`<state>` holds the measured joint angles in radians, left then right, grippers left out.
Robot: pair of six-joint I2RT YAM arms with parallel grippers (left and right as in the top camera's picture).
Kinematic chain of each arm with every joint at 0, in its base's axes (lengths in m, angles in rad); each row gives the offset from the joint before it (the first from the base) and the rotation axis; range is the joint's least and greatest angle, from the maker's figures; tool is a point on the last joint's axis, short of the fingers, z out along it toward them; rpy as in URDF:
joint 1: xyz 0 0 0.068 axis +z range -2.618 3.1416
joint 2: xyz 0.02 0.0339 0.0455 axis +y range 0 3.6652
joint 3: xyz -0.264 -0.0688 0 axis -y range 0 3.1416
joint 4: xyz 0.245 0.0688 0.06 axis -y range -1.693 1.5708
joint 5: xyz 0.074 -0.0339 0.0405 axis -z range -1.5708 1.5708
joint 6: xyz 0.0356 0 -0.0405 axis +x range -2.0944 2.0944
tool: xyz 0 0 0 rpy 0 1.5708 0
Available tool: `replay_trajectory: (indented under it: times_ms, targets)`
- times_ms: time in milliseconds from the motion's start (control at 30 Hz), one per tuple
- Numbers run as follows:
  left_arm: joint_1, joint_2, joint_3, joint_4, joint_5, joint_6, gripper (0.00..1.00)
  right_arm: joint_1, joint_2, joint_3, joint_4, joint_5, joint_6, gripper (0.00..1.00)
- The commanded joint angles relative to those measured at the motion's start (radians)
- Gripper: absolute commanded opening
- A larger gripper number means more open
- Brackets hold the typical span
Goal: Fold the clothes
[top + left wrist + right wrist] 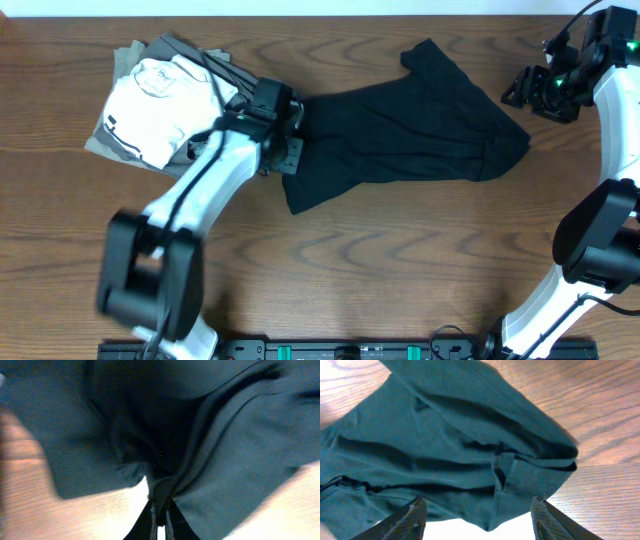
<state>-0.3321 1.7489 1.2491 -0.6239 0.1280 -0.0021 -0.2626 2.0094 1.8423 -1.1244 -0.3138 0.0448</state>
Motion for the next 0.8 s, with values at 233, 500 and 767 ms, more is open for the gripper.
replay_trajectory:
  times_ms: [233,500,767]
  targets:
    - [0.0,-0.32,0.008,-0.091,-0.024,0.039,0.06,0.011,0.008,-0.207,0.14,0.036,0.011,0.65]
    - [0.0,-0.329,0.008,-0.144,-0.066,0.038,0.06,0.011,0.008,-0.416,0.293,-0.035,0.023,0.62]
    - [0.0,-0.341,0.008,-0.192,-0.253,-0.043,0.06,0.012,0.008,-0.484,0.32,-0.106,0.051,0.53]
